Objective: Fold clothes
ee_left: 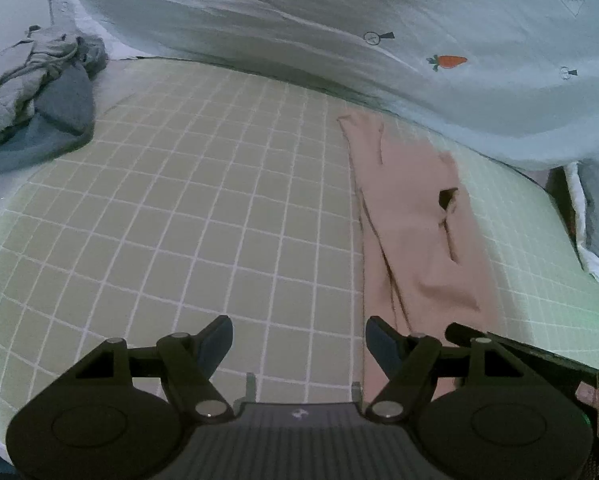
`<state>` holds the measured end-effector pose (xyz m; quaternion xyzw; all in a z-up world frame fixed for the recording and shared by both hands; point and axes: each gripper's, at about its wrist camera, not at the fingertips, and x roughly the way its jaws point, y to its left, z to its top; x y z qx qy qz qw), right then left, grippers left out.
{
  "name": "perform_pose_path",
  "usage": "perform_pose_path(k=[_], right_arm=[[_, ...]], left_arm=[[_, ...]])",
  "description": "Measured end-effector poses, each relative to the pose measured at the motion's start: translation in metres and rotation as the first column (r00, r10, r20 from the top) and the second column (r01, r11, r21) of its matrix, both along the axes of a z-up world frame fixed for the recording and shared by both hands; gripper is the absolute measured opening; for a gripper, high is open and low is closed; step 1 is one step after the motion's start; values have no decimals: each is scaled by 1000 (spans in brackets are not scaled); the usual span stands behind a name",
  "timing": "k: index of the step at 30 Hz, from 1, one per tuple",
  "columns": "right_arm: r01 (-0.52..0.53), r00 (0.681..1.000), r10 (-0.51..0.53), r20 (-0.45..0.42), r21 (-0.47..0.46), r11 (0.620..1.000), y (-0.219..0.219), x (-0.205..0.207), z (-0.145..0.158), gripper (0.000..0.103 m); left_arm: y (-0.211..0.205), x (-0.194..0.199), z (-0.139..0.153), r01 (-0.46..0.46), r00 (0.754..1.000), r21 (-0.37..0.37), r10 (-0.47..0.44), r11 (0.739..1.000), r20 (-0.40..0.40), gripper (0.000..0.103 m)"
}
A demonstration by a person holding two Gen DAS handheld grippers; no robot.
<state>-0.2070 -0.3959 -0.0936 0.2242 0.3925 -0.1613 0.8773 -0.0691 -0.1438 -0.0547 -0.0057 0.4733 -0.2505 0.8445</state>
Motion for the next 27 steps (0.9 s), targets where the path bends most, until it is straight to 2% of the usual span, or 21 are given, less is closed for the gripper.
perform_pose_path(k=[2,7,9,12,14,19,21,22,23,24,25,26,27], right_arm=[[8,1000,-8,22,9,1000,2,-5,3,10],[13,991,-24,134,81,997,4,-27,15,7],[24,983,-49,179,138,990,4,-36,19,5],[51,947,-148,285,323,945,-1,-57,24,4],[69,896,-266,357,478,876,-5,-82,22,3],[267,874,-430,227,514,815,-10,-120,8,2],[312,889,-426,167,460,831,-6,-122,6,3],[331,895,-424,137,432,839,-4,-122,6,10],[335,905,-410,116,404,852,-2,-118,7,29],[331,917,-387,100,350,876,3,-109,10,43],[325,928,-363,83,295,899,8,-101,12,67],[314,938,-339,69,239,919,13,-93,14,75],[281,950,-300,85,186,942,18,-85,17,77]], left_arm=[[0,1,0,21,1000,-8,-21,1000,-1,74],[-7,3,-1,78,997,-20,-78,997,2,74],[-10,2,-2,102,995,-34,-103,994,-5,74],[-14,0,-4,137,990,-57,-138,989,-24,74],[-16,-2,-8,159,986,-68,-162,985,-43,74],[-23,-8,-14,196,977,-83,-202,977,-71,74],[-25,-10,-16,202,975,-82,-208,976,-73,74],[-26,-12,-16,205,975,-79,-211,976,-74,74],[-26,-13,-16,207,974,-76,-212,975,-73,74],[-24,-13,-15,205,975,-72,-210,976,-70,74],[-23,-14,-14,203,976,-68,-207,977,-66,74],[-22,-14,-14,201,977,-64,-205,978,-63,74],[-20,-15,-13,199,978,-60,-202,978,-59,75]])
